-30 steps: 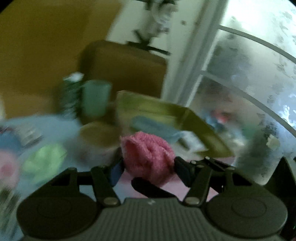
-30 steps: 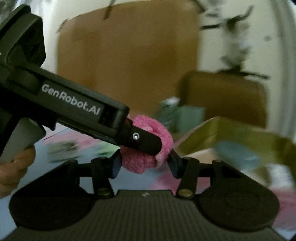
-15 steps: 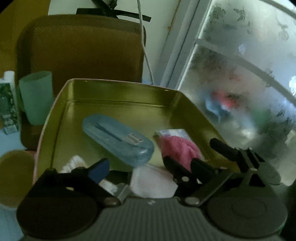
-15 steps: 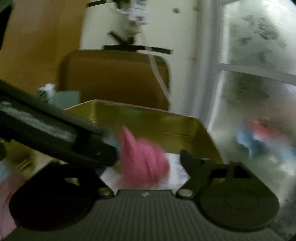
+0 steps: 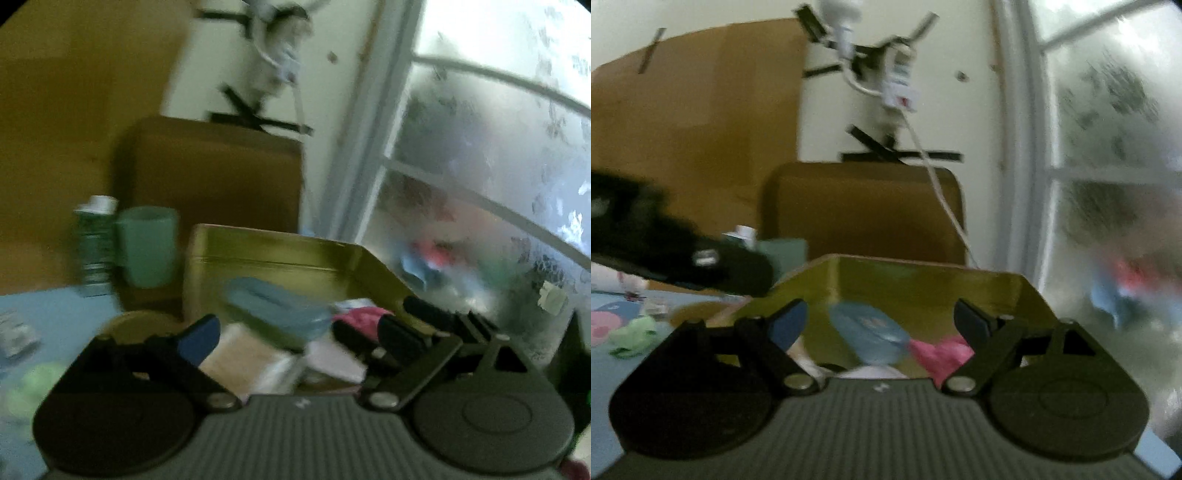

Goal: Organize soft objects
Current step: 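Drop the pink toy into the pink tin by opening the left gripper, then grasp the clear barcode-labelled package with the right gripper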

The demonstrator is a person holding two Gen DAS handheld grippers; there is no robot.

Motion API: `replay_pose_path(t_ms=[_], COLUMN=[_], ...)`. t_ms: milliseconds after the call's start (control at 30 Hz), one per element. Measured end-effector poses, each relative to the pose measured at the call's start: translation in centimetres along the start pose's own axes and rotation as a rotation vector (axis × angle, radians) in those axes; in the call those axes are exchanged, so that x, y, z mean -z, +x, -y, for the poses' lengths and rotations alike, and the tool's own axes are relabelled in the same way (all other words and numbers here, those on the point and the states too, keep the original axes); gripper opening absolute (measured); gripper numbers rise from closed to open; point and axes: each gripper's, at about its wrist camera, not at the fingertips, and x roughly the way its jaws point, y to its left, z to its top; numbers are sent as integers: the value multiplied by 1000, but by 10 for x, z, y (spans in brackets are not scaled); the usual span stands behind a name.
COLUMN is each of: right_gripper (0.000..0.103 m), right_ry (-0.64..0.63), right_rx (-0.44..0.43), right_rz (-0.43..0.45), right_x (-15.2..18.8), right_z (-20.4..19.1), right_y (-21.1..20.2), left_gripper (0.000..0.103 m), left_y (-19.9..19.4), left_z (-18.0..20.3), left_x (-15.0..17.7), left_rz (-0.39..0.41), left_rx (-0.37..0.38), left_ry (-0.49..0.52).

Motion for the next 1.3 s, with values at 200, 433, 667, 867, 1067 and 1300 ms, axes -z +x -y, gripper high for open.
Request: replay_pose_path(t_ms=[200,433,667,867,1067,1300], right_gripper=[57,61,73,60,59,60], right_ry=[-4,-92,-171,-173,-99,-138], right_rx=[-244,-537,-459,-464,-515,-517], right_rz=[-56,-220,-499,-585,-463,-366], right_x=[-20,-36,-25,-13,-35,-14], right_z=[-53,-176,-258,-265,-248,-180], right_y=[6,74,189,212,154,23], left_gripper=[94,92,89,90,87,84], left_y=[-93,-144,-146,-154,-162,-145], left_z=[-97,-187,-216,-220,-217,-201], left_x=[37,78,90,96,97,94], left_rz=[103,138,147,171,212,138], left_rx=[-272,-544,-489,-440,-341,-90], left_ry=[-98,-282,-385,-405,-416,-374])
